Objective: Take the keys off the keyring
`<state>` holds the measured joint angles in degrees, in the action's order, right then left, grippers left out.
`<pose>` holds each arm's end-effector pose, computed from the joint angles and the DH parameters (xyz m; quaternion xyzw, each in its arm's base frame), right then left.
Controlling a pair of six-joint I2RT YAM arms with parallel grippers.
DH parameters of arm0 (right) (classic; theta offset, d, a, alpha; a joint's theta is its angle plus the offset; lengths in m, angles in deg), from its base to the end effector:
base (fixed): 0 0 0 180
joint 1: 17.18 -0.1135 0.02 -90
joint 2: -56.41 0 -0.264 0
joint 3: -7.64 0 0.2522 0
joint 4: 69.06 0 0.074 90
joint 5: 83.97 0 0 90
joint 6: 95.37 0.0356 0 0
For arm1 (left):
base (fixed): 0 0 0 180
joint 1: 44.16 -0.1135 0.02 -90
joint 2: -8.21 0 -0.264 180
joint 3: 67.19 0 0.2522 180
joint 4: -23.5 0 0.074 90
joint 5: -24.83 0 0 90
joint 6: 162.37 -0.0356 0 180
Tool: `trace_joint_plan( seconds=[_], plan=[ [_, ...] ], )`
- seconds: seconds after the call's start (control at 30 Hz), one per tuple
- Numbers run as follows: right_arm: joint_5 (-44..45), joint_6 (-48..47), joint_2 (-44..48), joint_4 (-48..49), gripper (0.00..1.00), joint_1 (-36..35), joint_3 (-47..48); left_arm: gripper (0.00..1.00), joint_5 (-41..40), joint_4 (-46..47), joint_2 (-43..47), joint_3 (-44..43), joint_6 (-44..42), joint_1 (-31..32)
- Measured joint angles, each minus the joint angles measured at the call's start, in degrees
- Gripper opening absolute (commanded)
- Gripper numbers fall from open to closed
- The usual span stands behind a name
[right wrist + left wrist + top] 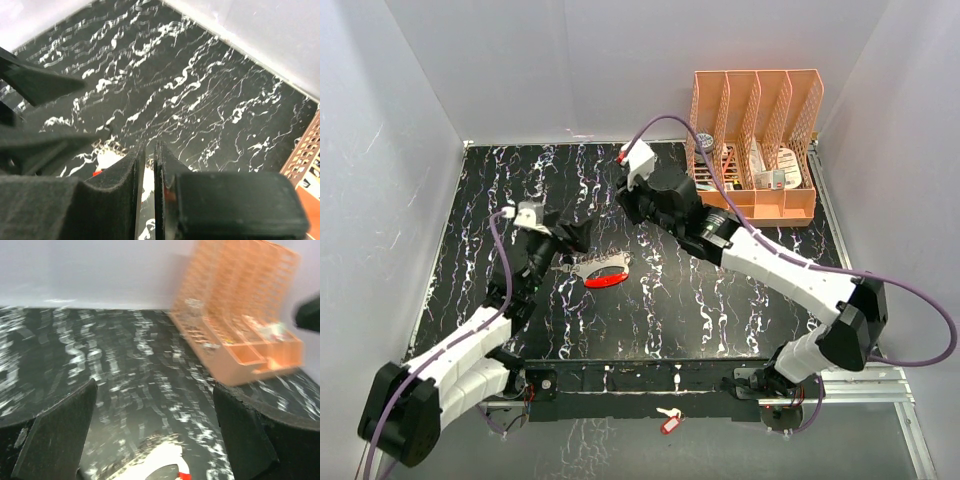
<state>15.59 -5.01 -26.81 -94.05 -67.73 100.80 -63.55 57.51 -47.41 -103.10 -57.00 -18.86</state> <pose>0.2223 0.2608 0.3909 -0.2895 0.7377 0.2009 0.5759 0.1935 -0.0926 0.2734 0.0642 0.6103 -0.2825 0.7373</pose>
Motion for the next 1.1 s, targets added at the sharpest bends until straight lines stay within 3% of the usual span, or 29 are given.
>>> trace_joint_plan(
  seconds=[0.17, 0.3, 0.4, 0.83, 0.9, 1.03, 1.1],
  plan=[
    [-4.5, -0.9, -4.2, -2.0, 0.23, 0.0, -0.5, 0.99, -21.1, -9.2, 8.8, 3.3, 0.8, -0.1],
    [-8.8, -2.3, -8.6, -2.1, 0.30, -0.2, -0.7, 0.99, -37.7, -18.5, 10.0, 1.4, 4.0, -0.5],
    [-11.0, -3.8, -13.5, -2.1, 0.45, -0.6, -0.3, 0.99, -46.0, -25.9, 9.2, -0.8, 7.9, -1.1],
    [-23.4, -12.5, -37.5, -8.5, 0.70, -1.2, 18.6, 0.99, -54.4, -39.5, 11.7, -2.7, 17.8, -4.2],
    [-24.7, -13.0, -39.6, -8.8, 0.81, -1.2, 21.2, 0.99, -55.1, -39.7, 13.5, -2.7, 18.3, -4.2],
    [-27.8, -13.9, -42.6, -9.4, 0.86, -1.2, 24.1, 0.99, -56.2, -39.7, 16.3, -2.7, 18.8, -4.2],
    [-28.9, -14.0, -44.0, -9.7, 0.97, -1.2, 25.0, 0.99, -56.6, -39.8, 16.7, -2.7, 19.1, -4.3]
  ],
)
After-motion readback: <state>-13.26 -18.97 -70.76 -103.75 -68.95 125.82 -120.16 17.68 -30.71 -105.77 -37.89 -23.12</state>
